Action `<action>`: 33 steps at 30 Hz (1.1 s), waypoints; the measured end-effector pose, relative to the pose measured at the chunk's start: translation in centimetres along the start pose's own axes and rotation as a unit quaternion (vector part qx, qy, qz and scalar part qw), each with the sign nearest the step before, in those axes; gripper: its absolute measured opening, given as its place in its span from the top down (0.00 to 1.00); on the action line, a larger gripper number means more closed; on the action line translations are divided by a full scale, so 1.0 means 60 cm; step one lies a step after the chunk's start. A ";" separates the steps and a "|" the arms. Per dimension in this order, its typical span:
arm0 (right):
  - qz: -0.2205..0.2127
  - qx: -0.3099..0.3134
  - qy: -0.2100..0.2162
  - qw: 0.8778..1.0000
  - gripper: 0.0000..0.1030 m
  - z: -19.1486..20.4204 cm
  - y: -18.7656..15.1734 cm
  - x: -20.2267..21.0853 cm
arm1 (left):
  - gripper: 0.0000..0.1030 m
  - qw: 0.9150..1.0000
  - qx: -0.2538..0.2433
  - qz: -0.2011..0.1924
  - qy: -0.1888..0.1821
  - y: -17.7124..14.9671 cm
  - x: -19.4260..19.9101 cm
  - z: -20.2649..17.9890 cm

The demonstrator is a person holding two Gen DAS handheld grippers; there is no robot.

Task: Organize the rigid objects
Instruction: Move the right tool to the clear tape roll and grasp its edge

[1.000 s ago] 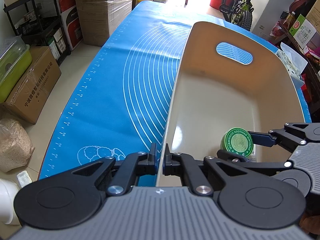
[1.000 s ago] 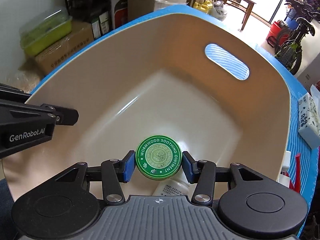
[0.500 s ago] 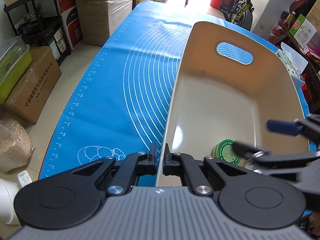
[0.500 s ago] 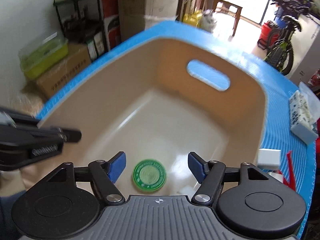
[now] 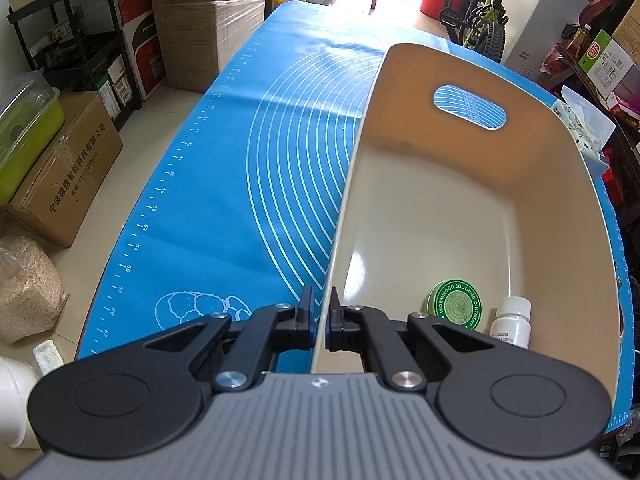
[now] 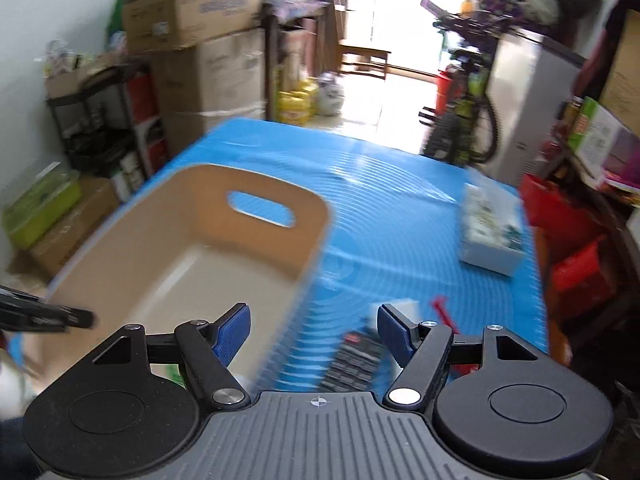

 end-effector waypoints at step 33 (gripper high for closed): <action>0.147 -0.029 -0.070 0.986 0.45 -0.143 -0.221 -0.120 | 0.94 1.000 0.001 0.001 0.001 0.000 -0.001 0.002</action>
Point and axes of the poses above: each gripper's, at about its wrist camera, not at the fingertips, and x roughly against the way its jaws point, z to its left, y to its top, the point moved 10 cm from there along -x, roughly the way its jaws point, and after that the axes turned 3 degrees about y, right-handed, at the moved point
